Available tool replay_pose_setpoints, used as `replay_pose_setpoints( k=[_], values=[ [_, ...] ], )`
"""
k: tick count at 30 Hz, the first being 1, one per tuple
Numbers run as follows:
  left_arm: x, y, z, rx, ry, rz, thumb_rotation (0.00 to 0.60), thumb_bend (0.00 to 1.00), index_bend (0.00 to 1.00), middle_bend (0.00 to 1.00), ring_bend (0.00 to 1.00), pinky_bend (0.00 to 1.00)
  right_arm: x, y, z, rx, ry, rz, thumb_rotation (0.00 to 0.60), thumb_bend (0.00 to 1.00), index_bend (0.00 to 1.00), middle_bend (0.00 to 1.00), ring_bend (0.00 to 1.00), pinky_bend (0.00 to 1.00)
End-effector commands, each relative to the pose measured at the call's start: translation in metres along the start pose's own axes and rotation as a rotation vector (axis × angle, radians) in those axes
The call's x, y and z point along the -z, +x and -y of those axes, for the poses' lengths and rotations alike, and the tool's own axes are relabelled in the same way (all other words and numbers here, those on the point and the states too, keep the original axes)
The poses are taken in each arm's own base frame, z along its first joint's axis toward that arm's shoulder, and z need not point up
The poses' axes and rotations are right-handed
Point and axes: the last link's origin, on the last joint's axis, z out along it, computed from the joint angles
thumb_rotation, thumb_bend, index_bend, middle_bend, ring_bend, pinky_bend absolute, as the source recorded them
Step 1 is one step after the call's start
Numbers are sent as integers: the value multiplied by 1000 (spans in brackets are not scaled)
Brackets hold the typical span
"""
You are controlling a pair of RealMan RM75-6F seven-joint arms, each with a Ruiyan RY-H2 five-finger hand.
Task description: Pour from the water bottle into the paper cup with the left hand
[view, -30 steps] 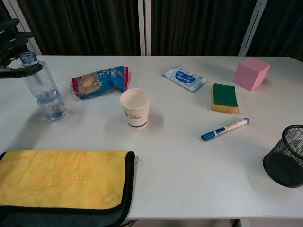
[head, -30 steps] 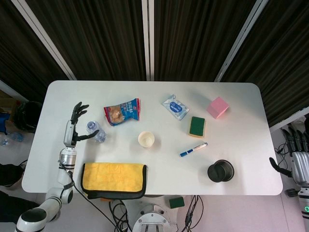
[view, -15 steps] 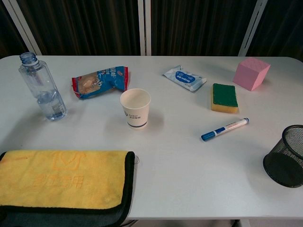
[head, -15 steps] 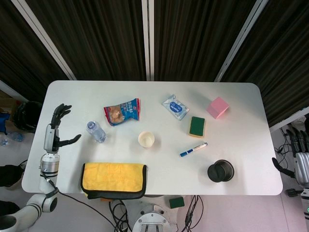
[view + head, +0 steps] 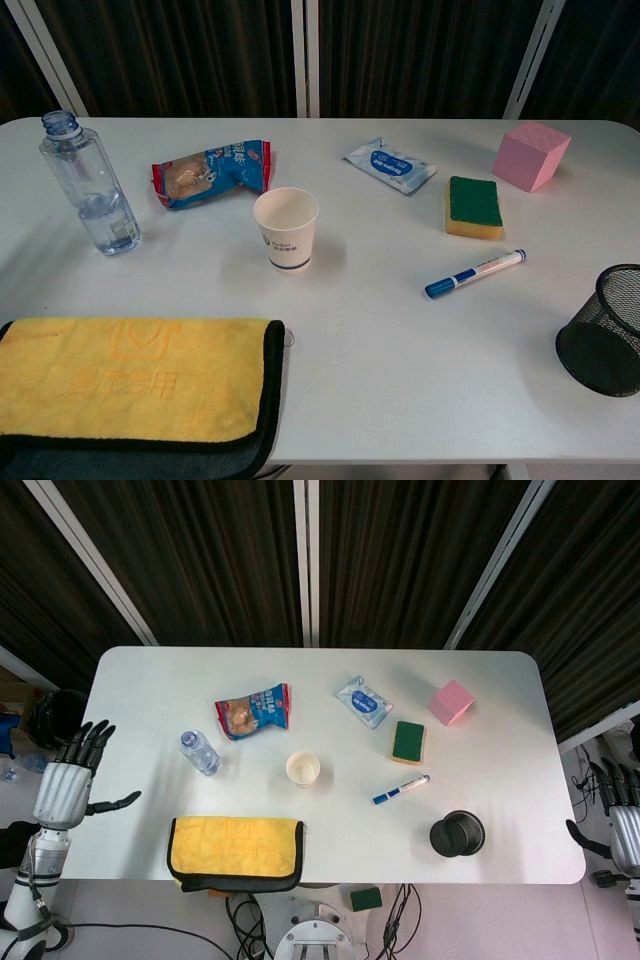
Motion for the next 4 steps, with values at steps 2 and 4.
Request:
replay_pose_setpoints(
  k=[2, 4],
  values=[
    [46, 8, 7, -245, 42, 223, 349, 0, 8, 43, 13, 151, 2, -8, 1, 30, 0, 23, 512, 235, 0, 0, 0, 0],
    [44, 4, 5, -233, 40, 259, 350, 0, 9, 43, 9, 145, 2, -10, 3, 27, 4, 22, 512, 236, 0, 0, 0, 0]
  ],
)
